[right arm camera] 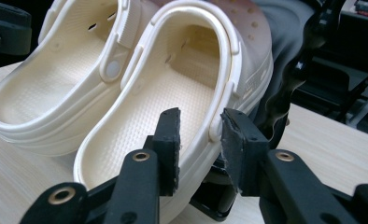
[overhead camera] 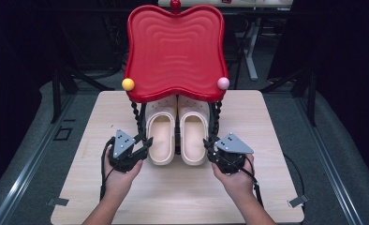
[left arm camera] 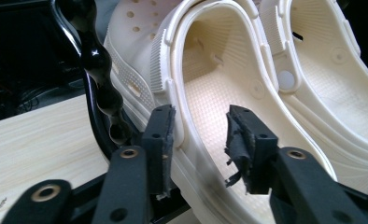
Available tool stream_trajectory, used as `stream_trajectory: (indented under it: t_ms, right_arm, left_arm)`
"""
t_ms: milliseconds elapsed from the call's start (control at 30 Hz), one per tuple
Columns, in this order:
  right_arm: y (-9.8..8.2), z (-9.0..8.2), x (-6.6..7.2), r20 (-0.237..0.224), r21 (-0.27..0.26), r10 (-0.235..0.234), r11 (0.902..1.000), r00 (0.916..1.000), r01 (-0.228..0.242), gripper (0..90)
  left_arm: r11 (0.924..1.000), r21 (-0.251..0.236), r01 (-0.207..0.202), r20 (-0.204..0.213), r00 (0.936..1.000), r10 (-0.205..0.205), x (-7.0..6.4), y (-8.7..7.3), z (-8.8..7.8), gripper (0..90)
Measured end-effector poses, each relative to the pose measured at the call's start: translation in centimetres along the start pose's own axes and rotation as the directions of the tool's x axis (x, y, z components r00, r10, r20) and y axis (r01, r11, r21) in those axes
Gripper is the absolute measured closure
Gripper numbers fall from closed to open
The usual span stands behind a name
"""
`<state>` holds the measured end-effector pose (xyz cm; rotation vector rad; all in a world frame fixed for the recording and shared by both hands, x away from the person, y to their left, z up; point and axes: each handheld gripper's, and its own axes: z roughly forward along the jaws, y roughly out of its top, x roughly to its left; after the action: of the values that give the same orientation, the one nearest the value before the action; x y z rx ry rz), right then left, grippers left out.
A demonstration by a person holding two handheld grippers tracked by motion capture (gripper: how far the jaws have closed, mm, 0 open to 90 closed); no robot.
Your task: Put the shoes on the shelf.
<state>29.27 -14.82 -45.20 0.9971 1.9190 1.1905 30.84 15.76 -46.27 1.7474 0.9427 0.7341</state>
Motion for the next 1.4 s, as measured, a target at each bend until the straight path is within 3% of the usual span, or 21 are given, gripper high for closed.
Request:
stream_trajectory:
  t_ms: [267, 533, 967, 1400]
  right_arm:
    - [-0.3, 0.7, 0.0, -0.007, -0.002, 0.042, 0.9991, 0.9991, -0.042, 71.5]
    - [-0.3, 1.7, 0.0, 0.022, -0.002, 0.096, 0.9953, 0.9951, -0.096, 70.5]
    - [-0.6, 3.0, 0.1, 0.056, 0.02, 0.13, 0.9911, 0.9899, -0.132, 71.1]
    - [-0.5, 3.3, -0.3, 0.084, -0.012, 0.156, 0.9878, 0.9842, -0.155, 76.1]
  left_arm:
    - [0.9999, 0.008, 0.015, -0.008, 0.9998, -0.015, 0.0, -0.1, 0.5, 67.0]
    - [0.9992, 0.017, 0.036, -0.036, 0.9988, -0.035, 0.0, -0.2, 1.1, 67.4]
    - [0.9978, 0.033, 0.058, -0.063, 0.9964, -0.056, 0.0, -0.2, 2.2, 66.4]
    - [0.9952, 0.035, 0.092, -0.086, 0.9924, -0.088, 0.3, 0.2, 2.7, 68.5]
